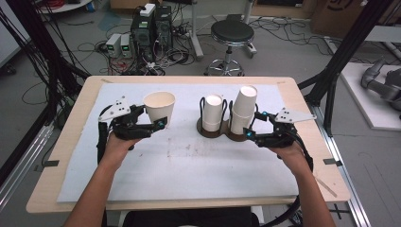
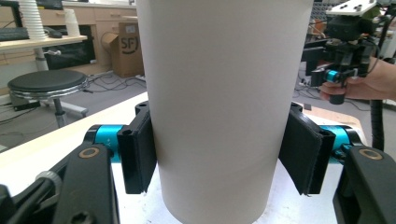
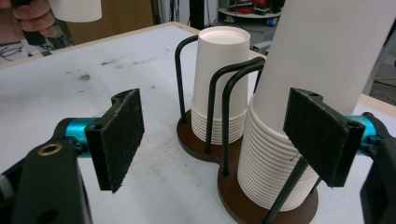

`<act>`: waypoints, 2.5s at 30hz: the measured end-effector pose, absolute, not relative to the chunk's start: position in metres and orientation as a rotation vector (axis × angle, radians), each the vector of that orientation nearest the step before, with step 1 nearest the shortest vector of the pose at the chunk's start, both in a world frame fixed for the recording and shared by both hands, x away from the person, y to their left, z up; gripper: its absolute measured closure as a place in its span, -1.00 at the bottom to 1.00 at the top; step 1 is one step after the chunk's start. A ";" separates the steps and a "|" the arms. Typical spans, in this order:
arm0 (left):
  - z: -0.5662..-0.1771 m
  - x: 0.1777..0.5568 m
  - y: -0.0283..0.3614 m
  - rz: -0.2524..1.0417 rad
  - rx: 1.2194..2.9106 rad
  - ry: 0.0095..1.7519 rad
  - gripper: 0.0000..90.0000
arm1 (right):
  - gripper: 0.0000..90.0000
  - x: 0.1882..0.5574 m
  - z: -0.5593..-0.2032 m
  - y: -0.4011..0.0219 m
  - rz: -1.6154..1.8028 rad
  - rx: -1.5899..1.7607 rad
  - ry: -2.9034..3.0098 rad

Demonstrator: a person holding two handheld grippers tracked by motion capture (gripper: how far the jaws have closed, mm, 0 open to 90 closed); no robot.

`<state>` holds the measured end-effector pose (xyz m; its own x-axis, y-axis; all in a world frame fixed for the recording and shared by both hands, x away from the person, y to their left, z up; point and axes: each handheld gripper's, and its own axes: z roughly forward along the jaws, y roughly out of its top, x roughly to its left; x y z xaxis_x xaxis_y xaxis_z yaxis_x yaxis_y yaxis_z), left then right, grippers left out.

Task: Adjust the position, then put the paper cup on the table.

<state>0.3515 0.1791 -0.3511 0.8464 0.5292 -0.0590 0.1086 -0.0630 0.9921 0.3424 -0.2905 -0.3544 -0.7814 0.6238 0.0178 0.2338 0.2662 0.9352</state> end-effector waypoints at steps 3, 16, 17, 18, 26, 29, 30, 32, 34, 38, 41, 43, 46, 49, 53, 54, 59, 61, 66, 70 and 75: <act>-0.353 0.353 0.181 0.372 1.612 0.515 -0.22 | -0.54 0.342 -0.354 -0.296 1.530 0.792 2.167; -0.361 0.356 0.196 0.413 1.572 0.508 -0.22 | -0.54 0.336 -0.360 -0.306 1.519 0.829 2.119; -0.363 0.356 0.198 0.422 1.559 0.510 -0.22 | -0.54 0.335 -0.360 -0.307 1.514 0.834 2.117; -0.365 0.356 0.200 0.438 1.562 0.514 -0.22 | -0.54 0.334 -0.361 -0.308 1.502 0.836 2.109; -0.373 0.360 0.214 0.492 1.527 0.560 -0.22 | -0.54 0.331 -0.366 -0.315 1.473 0.844 2.101; -0.377 0.362 0.219 0.509 1.512 0.567 -0.23 | -0.54 0.333 -0.368 -0.317 1.482 0.854 2.100; -0.379 0.362 0.220 0.516 1.510 0.574 -0.23 | -0.54 0.334 -0.368 -0.317 1.479 0.851 2.098; -0.382 0.363 0.222 0.524 1.519 0.583 -0.23 | -0.54 0.335 -0.369 -0.315 1.476 0.853 2.107; -0.385 0.365 0.223 0.536 1.523 0.594 -0.23 | -0.54 0.336 -0.370 -0.314 1.476 0.852 2.111; -0.392 0.369 0.225 0.540 1.526 0.643 -0.23 | -0.54 0.337 -0.370 -0.313 1.476 0.856 2.111; -0.396 0.374 0.223 0.544 1.539 0.676 -0.23 | -0.54 0.338 -0.371 -0.312 1.473 0.853 2.117; -0.401 0.379 0.220 0.534 1.547 0.703 -0.23 | -0.54 0.338 -0.371 -0.311 1.471 0.850 2.122; -0.408 0.386 0.215 0.520 1.557 0.731 -0.23 | -0.54 0.338 -0.372 -0.309 1.465 0.842 2.132; -0.415 0.389 0.211 0.503 1.559 0.754 -0.23 | -0.54 0.338 -0.373 -0.308 1.461 0.838 2.139; -0.427 0.390 0.204 0.488 1.581 0.778 -0.23 | -0.54 0.338 -0.373 -0.309 1.468 0.845 2.139; -0.428 0.390 0.203 0.488 1.585 0.782 -0.23 | -0.54 0.338 -0.373 -0.309 1.470 0.844 2.139; -0.434 0.393 0.195 0.480 1.631 0.801 -0.24 | -0.54 0.338 -0.374 -0.309 1.471 0.837 2.140; -0.437 0.395 0.193 0.480 1.635 0.811 -0.24 | -0.54 0.338 -0.374 -0.309 1.473 0.836 2.142; -0.444 0.399 0.187 0.460 1.646 0.840 -0.24 | -0.54 0.340 -0.374 -0.309 1.476 0.835 2.138; -0.446 0.401 0.182 0.450 1.662 0.851 -0.24 | -0.54 0.340 -0.374 -0.308 1.479 0.833 2.142; -0.446 0.404 0.180 0.448 1.688 0.881 -0.24 | -0.54 0.339 -0.374 -0.308 1.479 0.831 2.142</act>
